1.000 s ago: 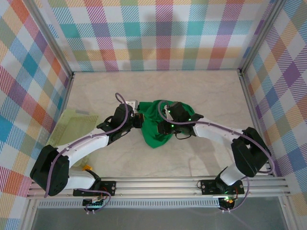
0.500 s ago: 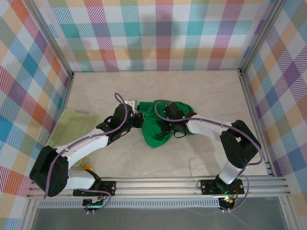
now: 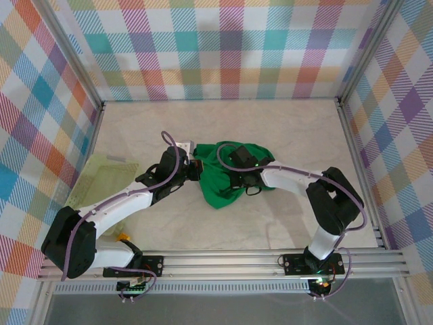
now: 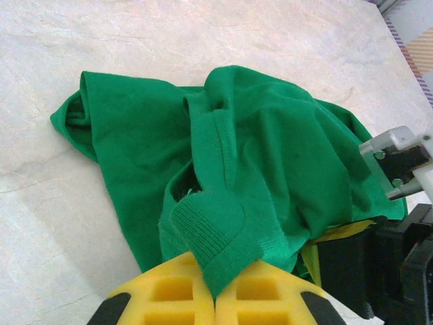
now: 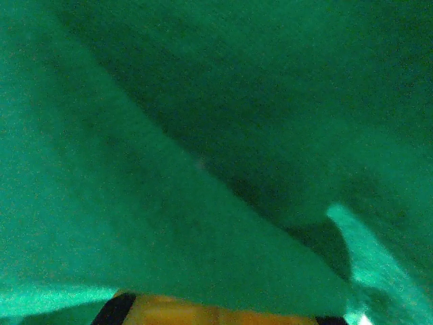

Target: Fold the inside-out t-shirt

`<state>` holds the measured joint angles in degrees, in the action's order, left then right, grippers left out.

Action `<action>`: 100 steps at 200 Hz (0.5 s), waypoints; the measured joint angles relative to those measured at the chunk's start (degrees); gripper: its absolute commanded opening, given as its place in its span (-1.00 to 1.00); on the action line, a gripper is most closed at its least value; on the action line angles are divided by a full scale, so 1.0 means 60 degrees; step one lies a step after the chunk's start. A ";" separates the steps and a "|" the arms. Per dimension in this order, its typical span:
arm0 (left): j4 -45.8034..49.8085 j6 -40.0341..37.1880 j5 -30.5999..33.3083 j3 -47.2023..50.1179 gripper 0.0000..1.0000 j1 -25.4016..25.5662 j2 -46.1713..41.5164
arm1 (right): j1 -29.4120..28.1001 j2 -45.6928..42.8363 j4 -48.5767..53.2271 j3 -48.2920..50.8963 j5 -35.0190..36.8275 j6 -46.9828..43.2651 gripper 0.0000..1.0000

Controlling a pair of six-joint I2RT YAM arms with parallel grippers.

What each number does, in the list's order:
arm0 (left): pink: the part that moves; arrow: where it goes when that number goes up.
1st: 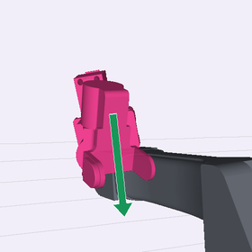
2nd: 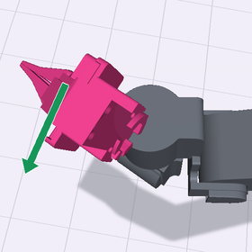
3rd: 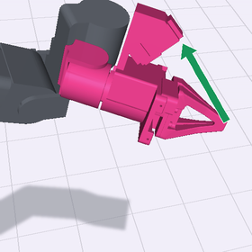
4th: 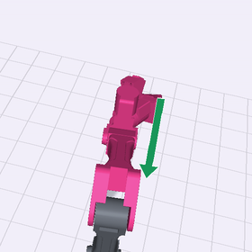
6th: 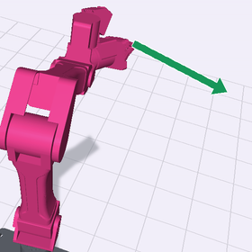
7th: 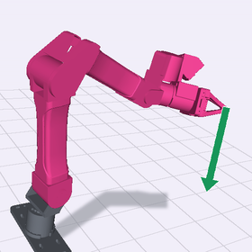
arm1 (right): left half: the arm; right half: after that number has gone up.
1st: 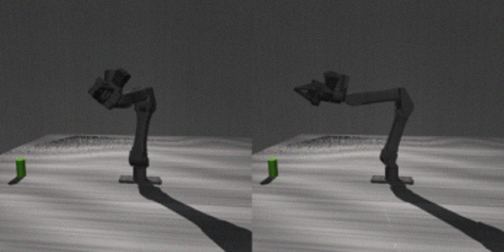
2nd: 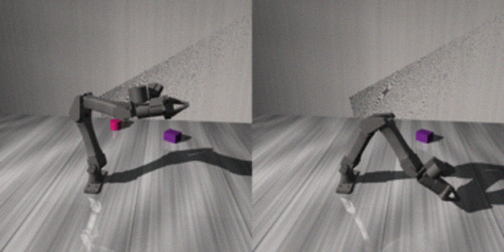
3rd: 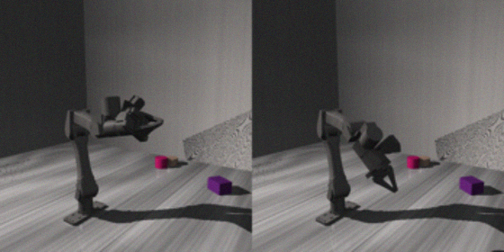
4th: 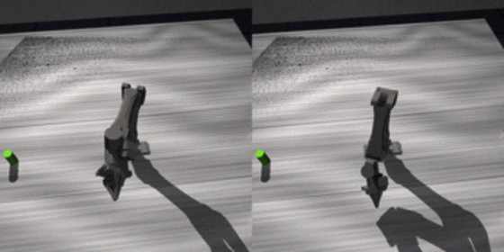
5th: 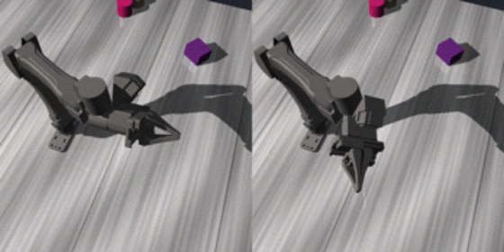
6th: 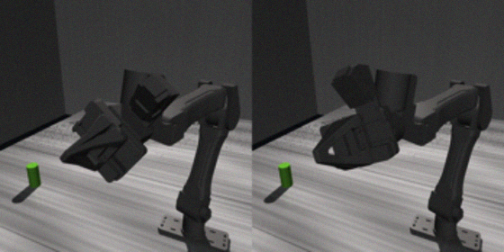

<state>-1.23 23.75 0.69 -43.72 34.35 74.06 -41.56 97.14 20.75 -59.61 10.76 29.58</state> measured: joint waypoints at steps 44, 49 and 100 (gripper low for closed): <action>0.0299 0.0120 0.0342 -0.0164 -1.00 -0.0004 0.0146 | 0.0000 -0.1224 0.0015 0.0029 -0.0091 -0.0273 -1.00; 0.0382 0.0142 0.0397 -0.0244 -1.00 -0.0011 0.0197 | 0.0000 -0.1453 -0.0011 0.0047 -0.0157 -0.0317 -1.00; 0.1231 0.0401 0.0754 -0.1661 -1.00 -0.0608 0.1118 | 0.0000 -0.3901 -0.0066 0.0153 -0.1129 -0.0885 -1.00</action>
<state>6.15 26.15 5.21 -53.69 30.70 80.77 -41.56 73.73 20.36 -58.70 3.99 24.27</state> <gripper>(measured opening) 0.052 0.063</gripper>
